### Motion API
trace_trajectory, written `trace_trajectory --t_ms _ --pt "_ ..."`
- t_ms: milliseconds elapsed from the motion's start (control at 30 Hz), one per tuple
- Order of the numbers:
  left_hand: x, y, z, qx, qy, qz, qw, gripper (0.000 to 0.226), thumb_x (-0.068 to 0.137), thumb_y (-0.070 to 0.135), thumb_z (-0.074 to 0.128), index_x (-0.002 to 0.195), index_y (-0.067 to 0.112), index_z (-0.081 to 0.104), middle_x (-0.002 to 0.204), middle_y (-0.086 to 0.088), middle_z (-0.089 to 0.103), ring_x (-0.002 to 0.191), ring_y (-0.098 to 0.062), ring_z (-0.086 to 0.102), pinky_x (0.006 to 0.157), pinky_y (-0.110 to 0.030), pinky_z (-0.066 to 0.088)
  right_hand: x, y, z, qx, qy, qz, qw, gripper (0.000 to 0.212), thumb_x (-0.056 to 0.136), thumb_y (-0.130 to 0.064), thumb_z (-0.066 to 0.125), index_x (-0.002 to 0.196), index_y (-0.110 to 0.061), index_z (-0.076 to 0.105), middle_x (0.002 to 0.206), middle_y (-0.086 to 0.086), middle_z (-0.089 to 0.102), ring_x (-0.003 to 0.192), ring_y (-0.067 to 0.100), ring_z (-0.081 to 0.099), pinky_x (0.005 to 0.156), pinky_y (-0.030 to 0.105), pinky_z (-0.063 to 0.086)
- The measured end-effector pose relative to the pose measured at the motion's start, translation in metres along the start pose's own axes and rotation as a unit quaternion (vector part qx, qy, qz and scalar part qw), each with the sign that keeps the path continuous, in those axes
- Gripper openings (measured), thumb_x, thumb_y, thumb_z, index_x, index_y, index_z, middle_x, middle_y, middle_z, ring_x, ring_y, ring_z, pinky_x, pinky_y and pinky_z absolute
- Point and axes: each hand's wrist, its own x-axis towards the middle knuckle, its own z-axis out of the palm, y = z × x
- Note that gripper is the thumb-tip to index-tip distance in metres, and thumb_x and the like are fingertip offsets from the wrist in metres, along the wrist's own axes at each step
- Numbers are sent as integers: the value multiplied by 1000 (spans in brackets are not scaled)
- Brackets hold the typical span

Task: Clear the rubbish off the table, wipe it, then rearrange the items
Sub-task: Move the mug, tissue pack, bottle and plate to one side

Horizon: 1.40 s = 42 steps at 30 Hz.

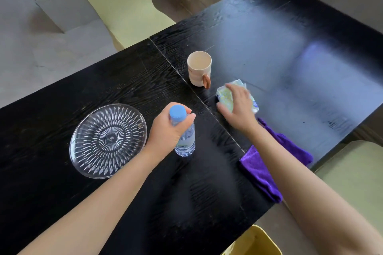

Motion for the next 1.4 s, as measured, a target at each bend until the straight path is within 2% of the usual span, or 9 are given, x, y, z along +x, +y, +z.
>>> trace_trajectory --t_ms 100,167,267,467,567,667,933,1300,1400 --pt "11 23 8 6 -18 26 999 16 82 17 68 94 8 63 83 7 63 80 -5 59 75 -18 47 -18 -39 -10 117 -245 -105 957 67 80 -26 71 137 -23 36 139 -17 42 131 -2 32 111 17 25" --pt "17 38 13 5 -17 41 999 18 82 16 68 96 6 62 82 7 62 79 -7 59 74 -20 48 -25 -55 -6 211 -291 -92 929 74 75 -22 77 134 -27 33 134 -22 44 127 -12 37 106 11 31" --pt "22 51 16 -33 3 38 999 21 82 15 68 98 2 62 81 6 62 77 -7 59 76 -23 50 -22 -67 -2 284 -216 -16 934 77 72 -19 79 135 -23 35 133 -1 54 123 9 52 104 30 43" --pt "25 44 -9 -142 -105 38 983 46 83 15 66 125 14 48 117 3 61 109 -5 58 97 -24 46 -14 -76 6 269 -136 -8 953 54 71 -24 77 116 -32 48 107 -23 61 101 -5 60 89 17 48" --pt "22 11 -39 -59 -77 1 995 51 87 34 61 134 26 42 138 2 51 128 -7 45 110 -32 35 -9 -86 11 263 -129 6 956 52 71 -27 77 115 -31 49 104 -26 60 97 -12 58 83 7 46" --pt "11 -42 -81 40 46 -100 993 48 90 33 57 135 26 44 138 0 52 119 -8 51 100 -25 38 -3 -97 20 252 -135 14 958 53 70 -29 77 116 -29 49 101 -26 61 94 -10 59 80 6 47" --pt "-18 -157 -166 316 137 -368 863 49 79 27 59 125 13 48 135 -15 44 122 -37 38 95 -41 38 9 -118 57 258 -128 33 957 51 68 -25 80 109 -30 49 99 -19 61 89 -4 62 82 21 50" --pt "-25 -209 -188 -42 291 -458 839 51 77 0 63 125 2 44 131 -18 46 107 -34 58 54 -35 55 14 -138 86 235 -125 51 963 47 68 -21 80 103 -26 50 99 -10 63 95 12 63 89 34 53" --pt "-25 -209 -186 -107 296 -455 833 33 84 5 52 116 2 58 105 -13 59 71 -21 59 44 -27 48 14 -142 85 231 -124 56 963 46 68 -21 80 101 -27 49 97 -12 63 94 12 63 89 35 53"
